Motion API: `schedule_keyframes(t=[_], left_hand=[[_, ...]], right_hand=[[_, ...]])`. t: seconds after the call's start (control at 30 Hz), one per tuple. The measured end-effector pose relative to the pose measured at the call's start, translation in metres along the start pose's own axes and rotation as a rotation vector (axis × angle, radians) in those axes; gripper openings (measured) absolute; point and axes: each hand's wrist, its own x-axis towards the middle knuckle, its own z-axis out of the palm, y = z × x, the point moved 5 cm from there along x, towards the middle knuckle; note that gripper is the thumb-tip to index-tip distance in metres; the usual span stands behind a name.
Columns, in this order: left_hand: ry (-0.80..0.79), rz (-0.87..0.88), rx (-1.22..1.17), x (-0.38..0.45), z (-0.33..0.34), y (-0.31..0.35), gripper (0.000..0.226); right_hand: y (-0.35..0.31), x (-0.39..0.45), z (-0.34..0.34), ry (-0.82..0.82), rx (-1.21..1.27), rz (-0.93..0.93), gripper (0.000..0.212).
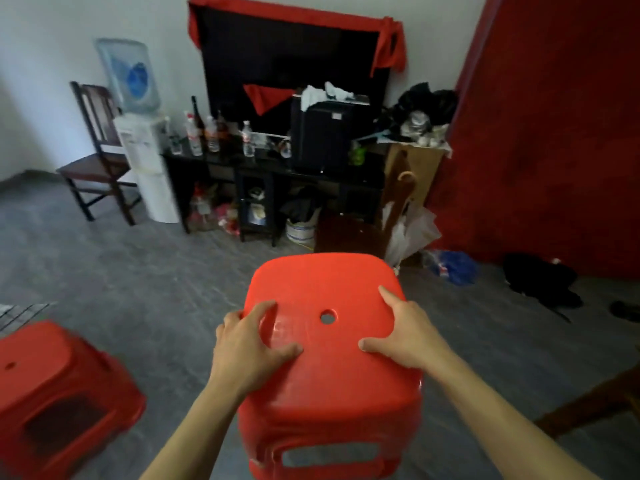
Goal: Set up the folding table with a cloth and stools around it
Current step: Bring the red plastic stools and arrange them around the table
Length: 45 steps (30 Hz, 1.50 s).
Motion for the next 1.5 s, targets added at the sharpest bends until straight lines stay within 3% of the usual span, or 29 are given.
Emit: schedule_keyframes(t=[0.43, 0.93, 1.17, 1.33, 1.5], left_hand=[[0.125, -0.127, -0.003, 0.19, -0.1, -0.081, 0.097], [0.265, -0.381, 0.183, 0.399, -0.183, -0.141, 0.104], [0.38, -0.507, 0.156, 0.467, -0.228, -0.16, 0.096], [0.432, -0.605, 0.098, 0.511, -0.251, -0.201, 0.11], [0.428, -0.646, 0.031, 0.562, -0.281, -0.275, 0.099]], right_hand=[[-0.177, 0.202, 0.031, -0.025, -0.074, -0.149, 0.12], [-0.332, 0.461, 0.076, -0.29, -0.012, -0.474, 0.116], [-0.419, 0.553, 0.082, -0.346, -0.051, -0.615, 0.115], [-0.489, 0.604, 0.116, -0.385, -0.119, -0.663, 0.118], [-0.569, 0.645, 0.155, -0.395, -0.169, -0.671, 0.115]])
